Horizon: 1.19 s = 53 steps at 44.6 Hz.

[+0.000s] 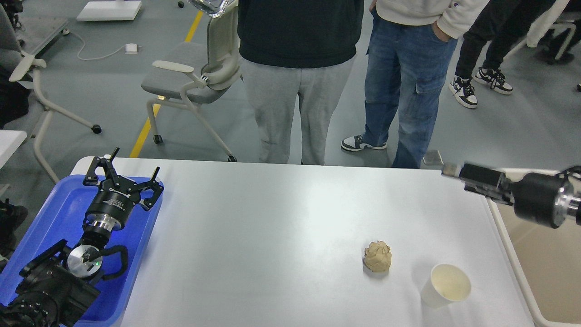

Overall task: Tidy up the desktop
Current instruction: 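Lower the right gripper down to the white paper cup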

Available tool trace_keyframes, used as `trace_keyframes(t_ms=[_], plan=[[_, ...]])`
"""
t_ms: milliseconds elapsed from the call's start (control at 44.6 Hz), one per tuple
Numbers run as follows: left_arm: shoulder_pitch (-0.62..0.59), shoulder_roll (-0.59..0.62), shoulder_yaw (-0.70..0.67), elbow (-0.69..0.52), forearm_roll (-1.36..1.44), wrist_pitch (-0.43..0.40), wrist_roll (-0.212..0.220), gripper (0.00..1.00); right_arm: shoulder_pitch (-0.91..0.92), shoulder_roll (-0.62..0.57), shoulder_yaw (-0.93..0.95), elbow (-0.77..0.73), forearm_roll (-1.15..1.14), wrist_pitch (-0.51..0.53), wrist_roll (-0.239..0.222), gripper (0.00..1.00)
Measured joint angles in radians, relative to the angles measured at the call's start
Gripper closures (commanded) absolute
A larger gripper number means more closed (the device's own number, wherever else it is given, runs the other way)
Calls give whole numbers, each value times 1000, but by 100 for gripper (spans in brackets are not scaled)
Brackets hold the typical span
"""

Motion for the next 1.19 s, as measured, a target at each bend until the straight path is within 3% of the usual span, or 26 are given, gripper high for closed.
trace_keyframes(t_ms=[449,987,1032,1122,1189], plan=[[0,0,0,0,1,0,0,0,42,-70,-315,45,-537,-23,3,0],[1,0,0,0,1,0,0,0,70,-4,-437,11,-626,-34,3,3],[1,0,0,0,1,0,0,0,71,12,-440,0,-628,-34,3,9],[1,0,0,0,1,0,0,0,73,38,-445,-20,-632,-41,3,33],[1,0,0,0,1,0,0,0,74,53,-454,-34,-635,-46,3,74]])
